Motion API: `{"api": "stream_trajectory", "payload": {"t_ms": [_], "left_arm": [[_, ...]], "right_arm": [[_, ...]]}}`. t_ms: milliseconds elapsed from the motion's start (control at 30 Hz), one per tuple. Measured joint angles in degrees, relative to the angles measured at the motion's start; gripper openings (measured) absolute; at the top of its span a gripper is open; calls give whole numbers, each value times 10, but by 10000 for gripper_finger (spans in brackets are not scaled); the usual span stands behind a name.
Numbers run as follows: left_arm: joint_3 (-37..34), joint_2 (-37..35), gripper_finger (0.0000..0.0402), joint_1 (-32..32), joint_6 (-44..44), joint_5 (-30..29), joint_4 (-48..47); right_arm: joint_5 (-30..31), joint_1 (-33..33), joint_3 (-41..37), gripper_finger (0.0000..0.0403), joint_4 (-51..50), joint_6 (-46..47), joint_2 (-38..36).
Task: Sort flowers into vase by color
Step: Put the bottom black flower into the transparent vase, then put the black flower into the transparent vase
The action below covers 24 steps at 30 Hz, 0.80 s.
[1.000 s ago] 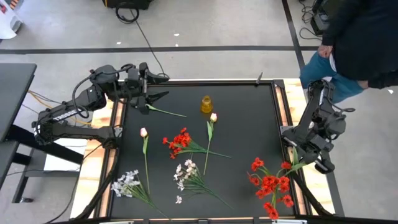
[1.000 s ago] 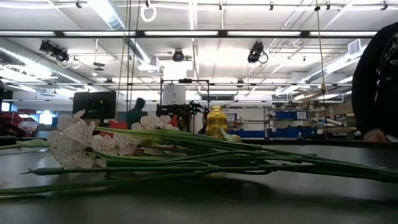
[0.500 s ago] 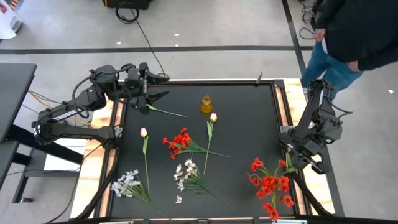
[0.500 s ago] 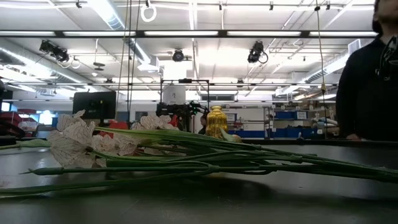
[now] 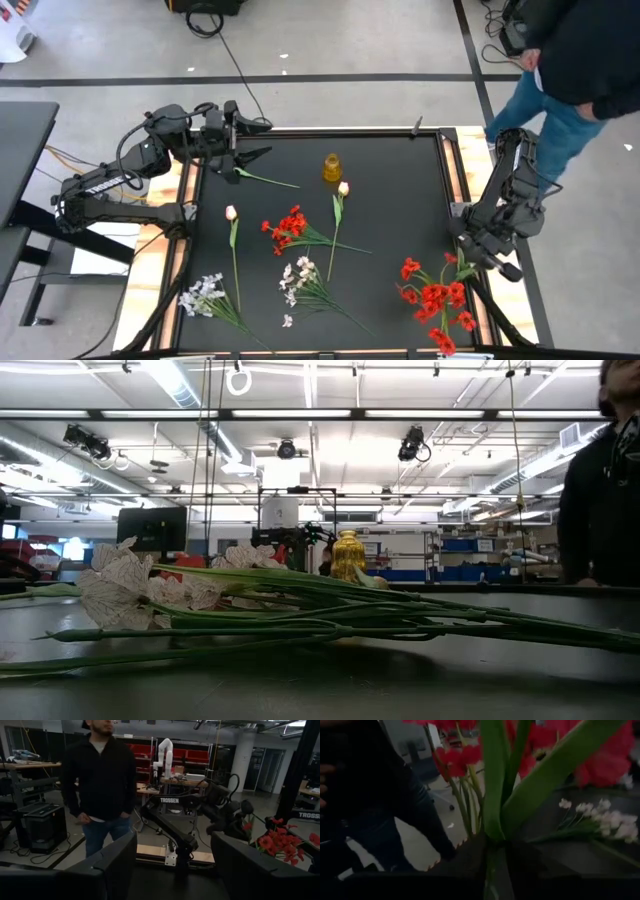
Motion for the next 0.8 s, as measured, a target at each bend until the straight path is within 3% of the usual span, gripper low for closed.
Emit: {"api": "stream_trajectory", "payload": {"t_ms": [400, 800], "left_arm": [[0, 0, 260, 0, 0, 0, 0], [0, 0, 260, 0, 0, 0, 0]], "right_arm": [[-31, 0, 0, 150, -66, 106, 14], [-35, 0, 0, 154, -168, 218, 14]]}}
